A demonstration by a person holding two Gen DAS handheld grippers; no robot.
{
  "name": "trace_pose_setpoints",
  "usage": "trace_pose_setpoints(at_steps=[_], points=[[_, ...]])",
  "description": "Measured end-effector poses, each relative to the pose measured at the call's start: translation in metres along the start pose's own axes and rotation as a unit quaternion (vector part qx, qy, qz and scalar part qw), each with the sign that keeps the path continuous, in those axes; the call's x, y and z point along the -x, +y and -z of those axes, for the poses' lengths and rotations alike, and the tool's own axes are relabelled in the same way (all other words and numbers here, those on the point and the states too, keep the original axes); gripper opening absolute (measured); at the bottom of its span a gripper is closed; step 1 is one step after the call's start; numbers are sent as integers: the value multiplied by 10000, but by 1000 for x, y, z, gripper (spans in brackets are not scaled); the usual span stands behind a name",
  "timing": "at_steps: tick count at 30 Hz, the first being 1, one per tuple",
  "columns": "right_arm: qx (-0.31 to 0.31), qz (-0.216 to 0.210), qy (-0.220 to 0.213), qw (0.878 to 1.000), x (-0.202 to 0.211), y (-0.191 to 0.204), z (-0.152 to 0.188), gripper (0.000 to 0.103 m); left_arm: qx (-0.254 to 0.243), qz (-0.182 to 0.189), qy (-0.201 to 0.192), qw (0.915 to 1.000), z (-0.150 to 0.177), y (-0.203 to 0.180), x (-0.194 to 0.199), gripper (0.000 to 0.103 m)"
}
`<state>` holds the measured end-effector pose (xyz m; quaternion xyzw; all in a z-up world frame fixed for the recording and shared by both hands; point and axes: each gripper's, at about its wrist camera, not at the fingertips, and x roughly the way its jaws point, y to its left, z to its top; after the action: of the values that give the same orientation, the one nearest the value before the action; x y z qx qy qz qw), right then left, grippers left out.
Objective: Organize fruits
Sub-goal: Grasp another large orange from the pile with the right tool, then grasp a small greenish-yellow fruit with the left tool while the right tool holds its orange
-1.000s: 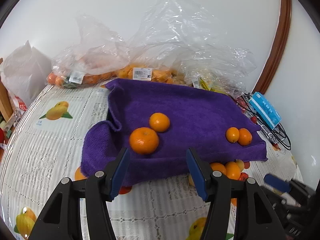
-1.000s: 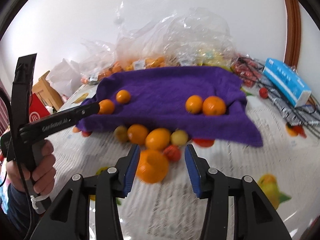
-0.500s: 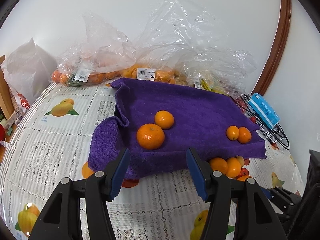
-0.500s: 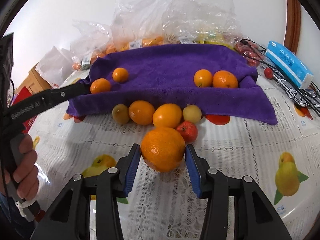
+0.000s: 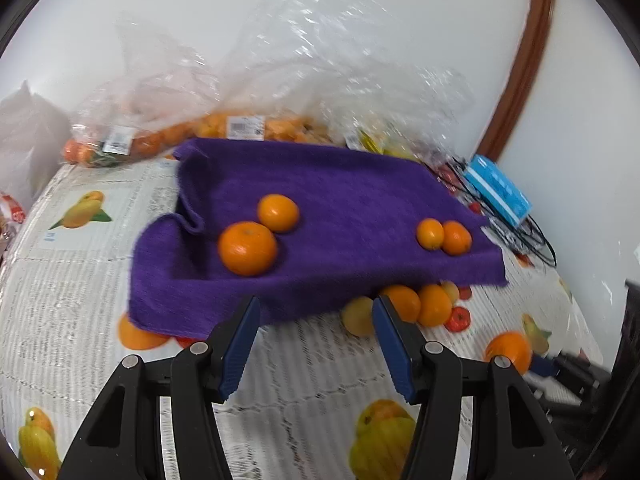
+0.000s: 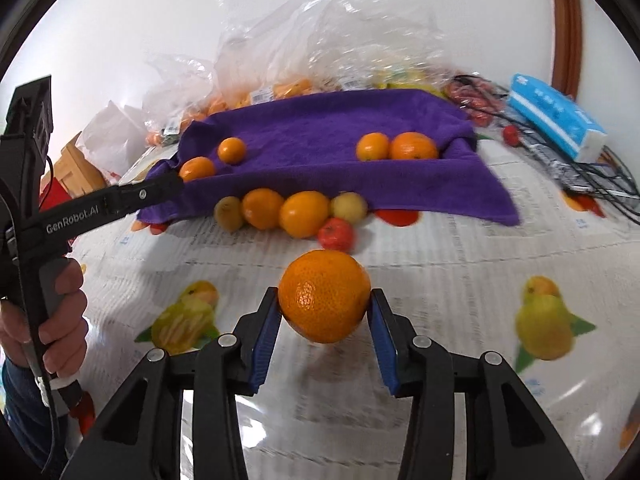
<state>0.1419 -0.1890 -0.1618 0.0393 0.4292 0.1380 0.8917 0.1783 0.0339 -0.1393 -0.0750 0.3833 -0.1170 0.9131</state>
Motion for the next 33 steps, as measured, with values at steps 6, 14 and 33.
trace_pose_setpoints(at_steps=[6,14,33], points=[[132,488,-242,9984,7,-27,-4,44,-325,-45,243,9992,7,-21,-17,55],[-34,79,-10,10000,-11,-45,-10,44,-600,-349,402,9968,10,-40,-35,46],[-290,11,17,9996,-12,-53,-8,44,-433,-663,642,9948,7,-45,-49,31]])
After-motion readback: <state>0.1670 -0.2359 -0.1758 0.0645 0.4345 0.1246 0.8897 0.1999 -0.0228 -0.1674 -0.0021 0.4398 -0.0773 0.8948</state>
